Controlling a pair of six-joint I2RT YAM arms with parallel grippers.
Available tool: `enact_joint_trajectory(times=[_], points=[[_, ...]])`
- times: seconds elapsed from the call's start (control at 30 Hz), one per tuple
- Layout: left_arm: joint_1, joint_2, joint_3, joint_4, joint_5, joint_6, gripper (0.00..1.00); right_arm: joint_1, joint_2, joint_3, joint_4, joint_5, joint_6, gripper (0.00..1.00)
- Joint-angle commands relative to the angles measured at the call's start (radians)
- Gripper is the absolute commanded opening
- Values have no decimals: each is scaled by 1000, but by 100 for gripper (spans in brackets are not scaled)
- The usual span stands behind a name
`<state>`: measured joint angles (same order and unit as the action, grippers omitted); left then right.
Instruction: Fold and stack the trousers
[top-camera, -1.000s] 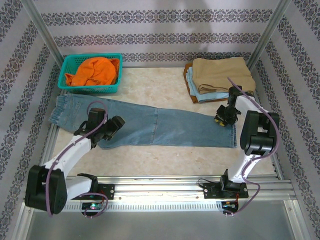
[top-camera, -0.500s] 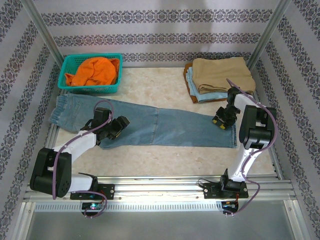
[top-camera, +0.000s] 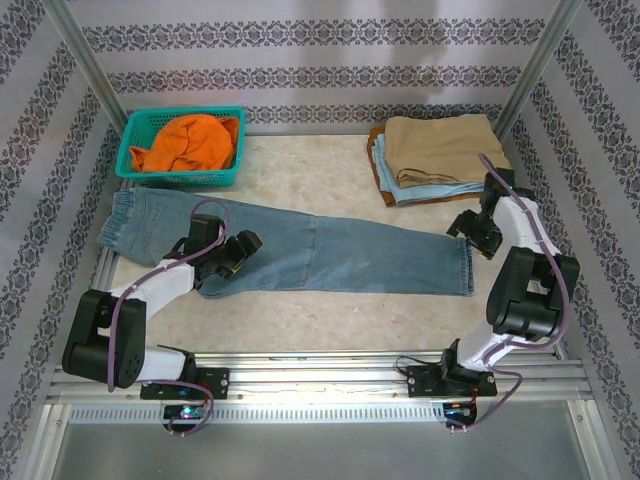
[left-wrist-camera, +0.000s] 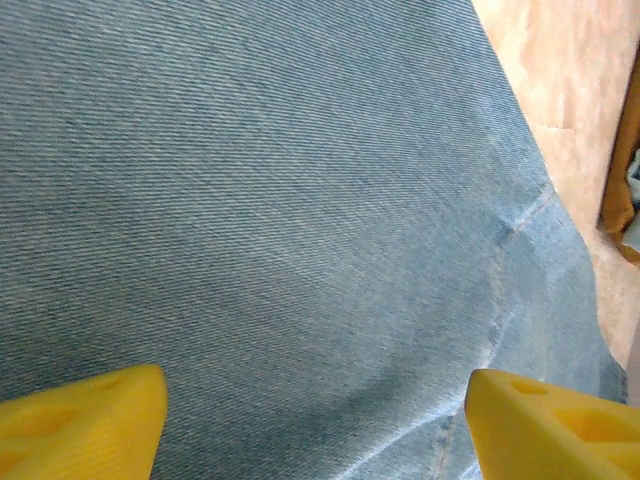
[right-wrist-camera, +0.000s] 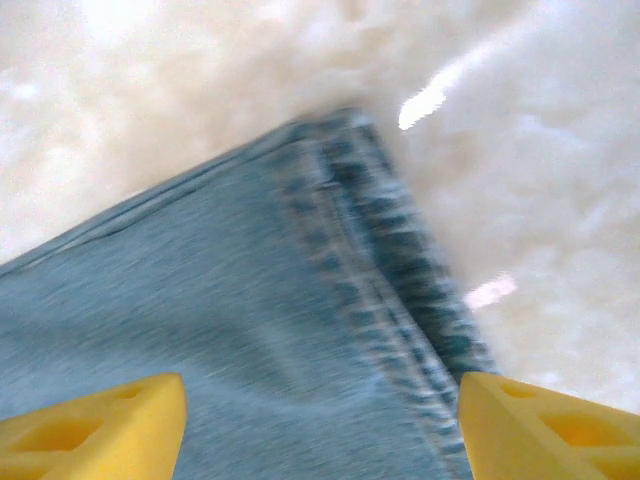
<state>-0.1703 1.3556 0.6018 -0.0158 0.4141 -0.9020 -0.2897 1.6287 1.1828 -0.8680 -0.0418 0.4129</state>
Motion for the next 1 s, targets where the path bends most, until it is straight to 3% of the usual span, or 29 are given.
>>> enact_joint_trajectory(times=[0.0,0.33,0.43,0.63,0.77,0.97], points=[[-3,-29,-5,37,40,-8,79,-36,68,-18,-21,26,-44,74],[0,-57,15,19,71,-11,80,-75,299,48,-18,-156,-93,66],[2,-48,24,19,80,-12,80,-83,308,56,-19,-168,-97,52],[5,-42,45,-7,77,3,80,-96,307,59,-15,-203,-89,2],[5,-54,50,-28,71,9,80,-95,228,24,5,-204,-57,0],[12,-85,68,-96,31,46,80,-77,-26,-23,2,-191,-1,0]])
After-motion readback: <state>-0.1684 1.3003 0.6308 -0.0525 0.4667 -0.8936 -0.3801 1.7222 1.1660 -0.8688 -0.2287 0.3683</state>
